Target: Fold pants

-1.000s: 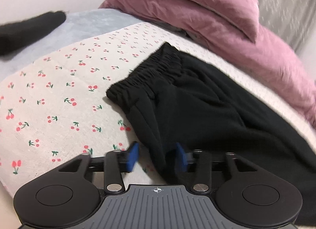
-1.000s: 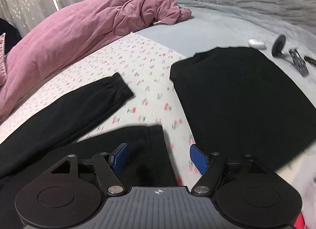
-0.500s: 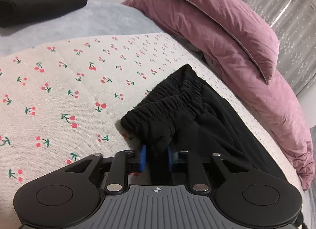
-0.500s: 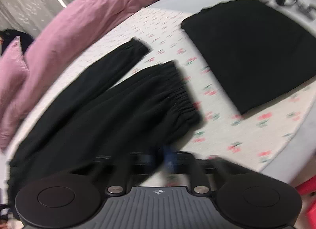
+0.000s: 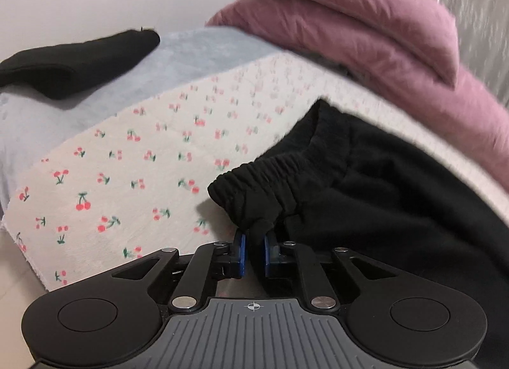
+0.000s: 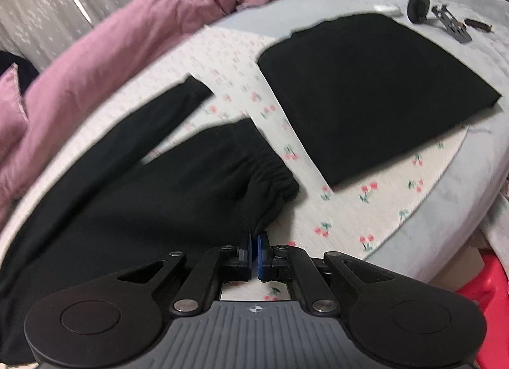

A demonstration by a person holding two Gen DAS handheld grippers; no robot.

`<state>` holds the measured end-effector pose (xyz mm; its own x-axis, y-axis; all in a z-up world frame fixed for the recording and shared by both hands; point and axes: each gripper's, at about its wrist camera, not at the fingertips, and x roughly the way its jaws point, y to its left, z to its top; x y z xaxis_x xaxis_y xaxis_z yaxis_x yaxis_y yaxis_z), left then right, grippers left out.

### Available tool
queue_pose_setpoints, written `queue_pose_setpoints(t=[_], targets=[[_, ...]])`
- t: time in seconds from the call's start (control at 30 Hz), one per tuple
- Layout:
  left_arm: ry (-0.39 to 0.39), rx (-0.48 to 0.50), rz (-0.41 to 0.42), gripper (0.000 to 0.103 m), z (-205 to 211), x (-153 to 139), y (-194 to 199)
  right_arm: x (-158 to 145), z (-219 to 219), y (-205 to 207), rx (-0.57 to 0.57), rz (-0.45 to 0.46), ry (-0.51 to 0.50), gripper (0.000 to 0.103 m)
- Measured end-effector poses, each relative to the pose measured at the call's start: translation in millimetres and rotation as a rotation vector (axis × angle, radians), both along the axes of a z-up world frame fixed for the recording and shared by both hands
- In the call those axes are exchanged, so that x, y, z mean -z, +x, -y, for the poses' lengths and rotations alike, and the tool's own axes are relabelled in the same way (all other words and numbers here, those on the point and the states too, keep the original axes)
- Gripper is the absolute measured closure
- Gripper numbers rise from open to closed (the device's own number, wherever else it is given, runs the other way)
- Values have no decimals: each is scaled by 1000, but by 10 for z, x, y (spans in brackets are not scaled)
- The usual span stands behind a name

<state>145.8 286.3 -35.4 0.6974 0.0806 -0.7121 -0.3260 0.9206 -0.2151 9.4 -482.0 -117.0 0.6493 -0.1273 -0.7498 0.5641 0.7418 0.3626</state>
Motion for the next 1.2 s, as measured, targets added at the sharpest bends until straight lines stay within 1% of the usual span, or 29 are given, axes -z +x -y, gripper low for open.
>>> queue_pose_setpoints(t=[0.07,0.1,0.13,0.17,0.2,0.23,0.27,0.3,0.33,0.37,0.4,0.43,0.5,0.57,0.63,0.77,0.87,0.93,1.07,1.2], targets=[[14,12,-23,91,4,11,52,28,-27,7,-3,-12,-18,103],[26,19,-26,88,18,-6,56,8,-45,20,-9,-21,-31,102],[45,32,-30,85,35,-27,59,-10,-49,15,-19,-26,-40,95],[58,40,-32,84,49,-45,66,-44,-61,10,-29,-28,-51,75],[71,45,-29,79,64,-62,50,-86,-70,-9,-29,-32,-69,66],[88,47,-32,68,82,-81,36,-133,-74,-30,-29,-34,-94,54],[120,41,-39,60,106,-112,15,-187,-76,-65,-36,-28,-119,51],[149,35,-36,44,131,-141,1,-247,-72,-94,-45,-18,-135,48],[185,38,-21,36,167,-189,-28,-299,-56,-116,-46,-7,-140,39],[216,50,-6,35,206,-234,-48,-360,-35,-134,-47,11,-142,33],[246,67,7,33,254,-289,-65,-404,-15,-124,-51,25,-143,33],[267,83,18,29,304,-346,-77,-451,2,-114,-55,37,-144,32],[288,129,45,23,414,-485,-48,-546,12,-59,-67,61,-158,28],[304,196,69,19,588,-620,3,-624,1,59,-84,84,-181,19],[316,272,92,14,794,-732,83,-685,-26,204,-109,97,-197,17],[348,424,137,11,1268,-855,357,-714,-11,597,-152,121,-192,17],[401,545,183,10,1607,-870,667,-725,26,877,-165,139,-198,16],[438,603,177,10,1781,-841,938,-721,69,1091,-185,154,-196,16],[492,680,151,10,2037,-773,1429,-695,138,1417,-220,157,-208,15],[557,735,145,10,2138,-655,1851,-593,243,1796,-231,129,-213,15]])
